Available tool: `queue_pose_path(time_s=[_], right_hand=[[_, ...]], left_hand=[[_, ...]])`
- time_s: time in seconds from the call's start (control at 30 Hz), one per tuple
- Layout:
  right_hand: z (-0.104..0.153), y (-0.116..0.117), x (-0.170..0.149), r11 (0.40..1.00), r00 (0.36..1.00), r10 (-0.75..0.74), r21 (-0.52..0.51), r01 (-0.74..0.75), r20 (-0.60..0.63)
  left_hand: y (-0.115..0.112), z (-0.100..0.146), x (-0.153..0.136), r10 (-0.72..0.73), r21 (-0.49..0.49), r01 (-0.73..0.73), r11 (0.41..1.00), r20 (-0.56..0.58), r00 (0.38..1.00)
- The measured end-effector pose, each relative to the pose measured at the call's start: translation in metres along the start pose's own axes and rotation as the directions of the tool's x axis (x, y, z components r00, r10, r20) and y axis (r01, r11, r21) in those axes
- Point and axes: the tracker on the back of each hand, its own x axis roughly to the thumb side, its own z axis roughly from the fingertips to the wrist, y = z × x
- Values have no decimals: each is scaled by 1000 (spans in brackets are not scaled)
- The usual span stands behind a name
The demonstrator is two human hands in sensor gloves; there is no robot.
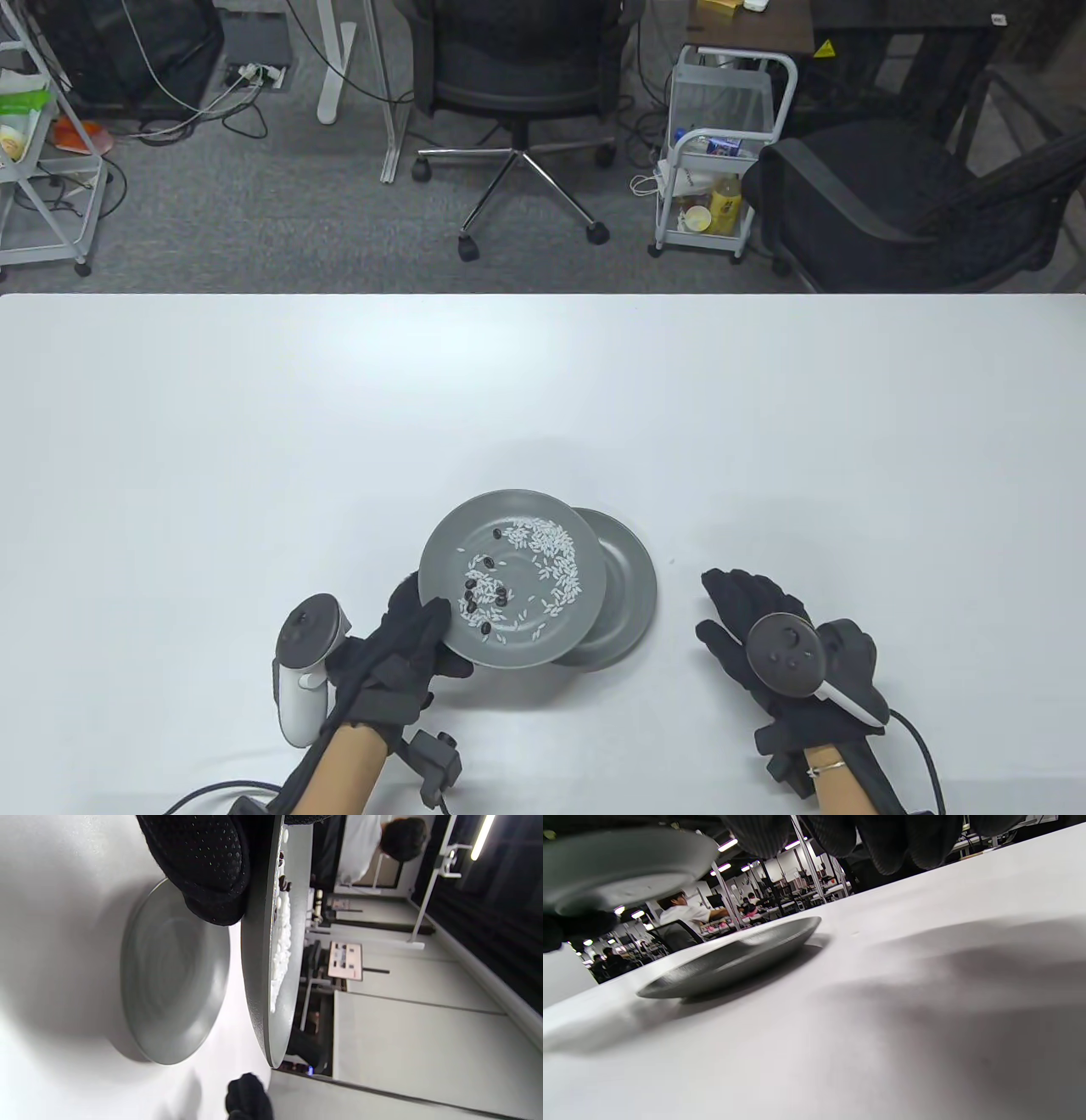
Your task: Pick coffee beans with hand pinch into plate
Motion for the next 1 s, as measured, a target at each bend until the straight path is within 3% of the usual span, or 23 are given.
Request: queue_pose_path(time_s=[0.2, 0.3, 0.5, 0.6, 0.83, 1.0], right_hand=[[4, -19, 40, 985, 989, -14, -165, 39, 149], [-2, -24, 84, 977, 957, 37, -213, 26, 287], [-35, -21, 151, 979, 918, 184, -150, -139, 351], [-46, -15, 168, 987, 921, 161, -76, -143, 356], [-44, 1, 171, 965, 886, 263, -99, -244, 382], [-46, 7, 166, 968, 891, 250, -92, -232, 379]], left_hand=[[-3, -1, -1, -4, -15, 4, 1000, 20, 1000], [-3, -2, -3, -1, -25, 1, 1000, 16, 1000], [-4, -2, -4, -9, -32, 9, 999, 11, 1000], [-4, -2, -4, -12, -36, 12, 999, 15, 1000], [-6, -2, -3, -17, -50, 18, 999, 17, 1000], [-9, -2, -2, -41, -60, 43, 997, 30, 999]])
